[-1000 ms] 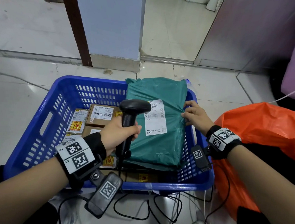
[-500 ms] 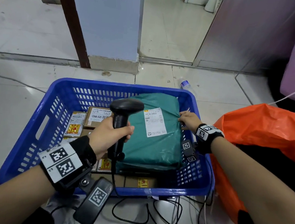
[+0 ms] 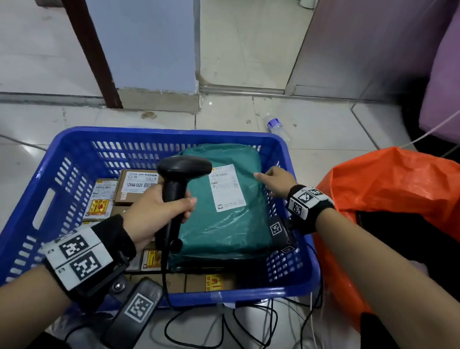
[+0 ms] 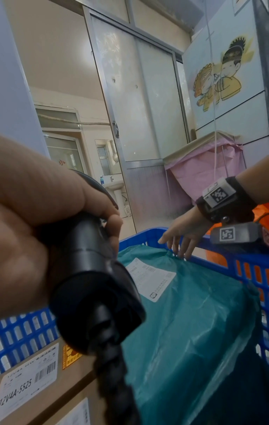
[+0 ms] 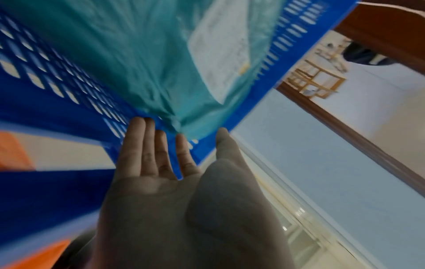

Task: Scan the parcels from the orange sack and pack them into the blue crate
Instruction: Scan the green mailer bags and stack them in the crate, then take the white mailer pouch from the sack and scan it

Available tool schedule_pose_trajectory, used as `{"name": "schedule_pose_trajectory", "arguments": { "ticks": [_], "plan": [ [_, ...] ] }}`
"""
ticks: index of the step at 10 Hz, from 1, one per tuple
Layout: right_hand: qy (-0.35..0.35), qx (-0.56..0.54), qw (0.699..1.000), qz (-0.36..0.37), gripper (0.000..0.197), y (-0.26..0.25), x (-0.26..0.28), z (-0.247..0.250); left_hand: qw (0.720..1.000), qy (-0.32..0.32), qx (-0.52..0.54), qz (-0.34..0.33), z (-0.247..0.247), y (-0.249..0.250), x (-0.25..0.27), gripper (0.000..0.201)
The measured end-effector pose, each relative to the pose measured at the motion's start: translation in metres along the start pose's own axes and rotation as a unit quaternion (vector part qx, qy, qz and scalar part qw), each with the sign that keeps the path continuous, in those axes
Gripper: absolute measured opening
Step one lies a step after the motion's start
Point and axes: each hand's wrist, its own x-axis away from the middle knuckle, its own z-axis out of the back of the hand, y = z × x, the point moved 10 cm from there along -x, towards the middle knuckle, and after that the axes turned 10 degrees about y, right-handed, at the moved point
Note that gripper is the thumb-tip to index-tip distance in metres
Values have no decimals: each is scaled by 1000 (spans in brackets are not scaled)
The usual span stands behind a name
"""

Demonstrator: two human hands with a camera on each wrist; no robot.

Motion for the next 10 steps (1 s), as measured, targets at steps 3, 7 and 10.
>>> {"name": "schedule_pose_trajectory", "arguments": {
  "ticks": [3, 7, 10],
  "plan": [
    [191, -271, 941, -60, 20, 90, 25, 122, 996, -70, -15, -46, -71, 40, 10, 7],
    [165, -71, 885, -430, 48, 501, 110, 98, 978, -168, -74, -101, -215, 65, 19, 7],
    [11, -113, 889, -444, 49, 472, 150, 39, 958, -263, -79, -82, -299, 45, -3, 30]
  ]
}}
